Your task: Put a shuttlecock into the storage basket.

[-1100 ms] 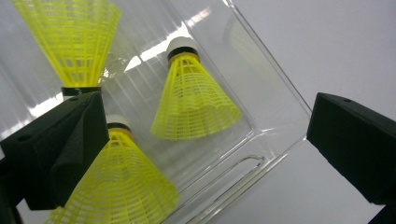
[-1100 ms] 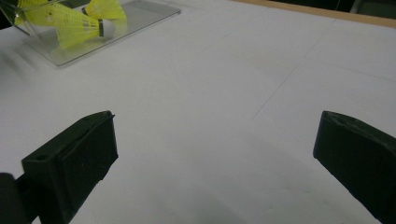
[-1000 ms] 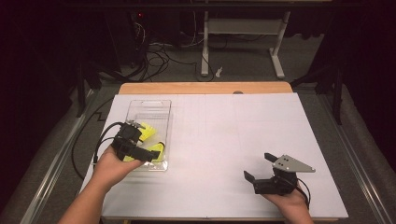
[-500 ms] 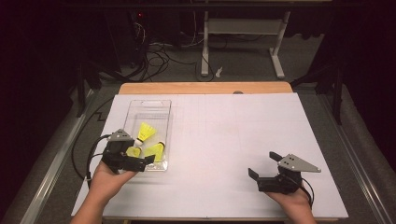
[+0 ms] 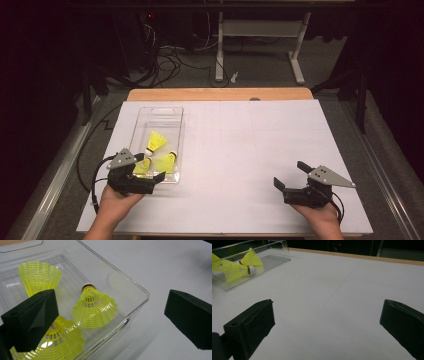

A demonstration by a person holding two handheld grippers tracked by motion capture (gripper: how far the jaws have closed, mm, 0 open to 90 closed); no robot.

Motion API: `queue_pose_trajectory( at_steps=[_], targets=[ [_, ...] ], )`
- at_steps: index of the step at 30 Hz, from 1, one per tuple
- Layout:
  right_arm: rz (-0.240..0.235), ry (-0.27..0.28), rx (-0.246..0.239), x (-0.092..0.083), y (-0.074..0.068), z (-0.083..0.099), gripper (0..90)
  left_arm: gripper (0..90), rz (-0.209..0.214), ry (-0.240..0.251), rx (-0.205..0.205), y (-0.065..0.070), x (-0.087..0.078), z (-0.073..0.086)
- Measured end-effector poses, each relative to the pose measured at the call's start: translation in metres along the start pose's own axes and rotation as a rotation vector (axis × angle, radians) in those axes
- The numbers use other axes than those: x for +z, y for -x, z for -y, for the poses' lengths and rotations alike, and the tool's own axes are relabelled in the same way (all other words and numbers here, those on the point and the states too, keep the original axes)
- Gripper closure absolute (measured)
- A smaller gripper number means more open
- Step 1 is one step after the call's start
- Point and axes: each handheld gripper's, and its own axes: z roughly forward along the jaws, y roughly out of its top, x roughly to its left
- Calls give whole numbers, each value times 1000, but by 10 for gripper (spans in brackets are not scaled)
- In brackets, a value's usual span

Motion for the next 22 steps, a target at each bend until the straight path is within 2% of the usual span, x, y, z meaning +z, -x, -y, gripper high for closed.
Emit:
queue_pose_trajectory(
  at_steps=[4, 7, 10, 14, 22],
  targets=[
    [-2, 8, -16, 2, -2, 1, 3, 4, 35, 12, 0, 4, -1, 3],
    [-2, 15, -25, 3, -5, 0, 3, 4, 57, 40, 1, 5, -3, 3],
    [1, 17, -31, 4, -6, 0, 3, 4, 48, 48, -12, 3, -3, 4],
    [3, 21, -26, 4, -6, 1, 3, 4, 35, 60, -9, 2, -3, 7],
    [10, 32, -18, 0, -3, 1, 3, 5, 50, 98, -32, 0, -4, 10]
  ],
)
